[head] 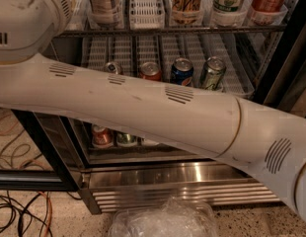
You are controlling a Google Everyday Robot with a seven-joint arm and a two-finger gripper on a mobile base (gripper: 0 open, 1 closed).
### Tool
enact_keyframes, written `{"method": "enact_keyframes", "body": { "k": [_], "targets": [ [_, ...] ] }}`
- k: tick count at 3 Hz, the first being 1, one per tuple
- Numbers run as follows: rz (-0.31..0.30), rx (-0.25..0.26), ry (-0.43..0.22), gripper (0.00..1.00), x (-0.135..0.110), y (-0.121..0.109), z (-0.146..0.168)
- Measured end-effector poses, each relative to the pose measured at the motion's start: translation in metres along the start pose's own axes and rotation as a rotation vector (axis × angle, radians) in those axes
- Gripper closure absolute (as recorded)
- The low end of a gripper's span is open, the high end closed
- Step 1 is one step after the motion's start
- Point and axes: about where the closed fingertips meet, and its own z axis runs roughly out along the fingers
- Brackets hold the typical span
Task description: Pick redbull can from top shelf of fridge
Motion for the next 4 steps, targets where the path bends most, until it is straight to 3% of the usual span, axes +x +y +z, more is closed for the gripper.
{"method": "enact_keyframes", "body": {
  "k": [1, 2, 3, 4],
  "targets": [
    [0.008, -0.045, 0.010, 1.00, -0.007, 0.003, -0.016],
    [0.027, -0.117, 0.052, 1.00, 0.004, 0.007, -0.056],
    [0.055, -0.228, 0.087, 1.00, 0.023, 0.018, -0.104],
    [0.084, -0.288, 0.125, 1.00, 0.054, 0.011, -0.175]
  ]
}}
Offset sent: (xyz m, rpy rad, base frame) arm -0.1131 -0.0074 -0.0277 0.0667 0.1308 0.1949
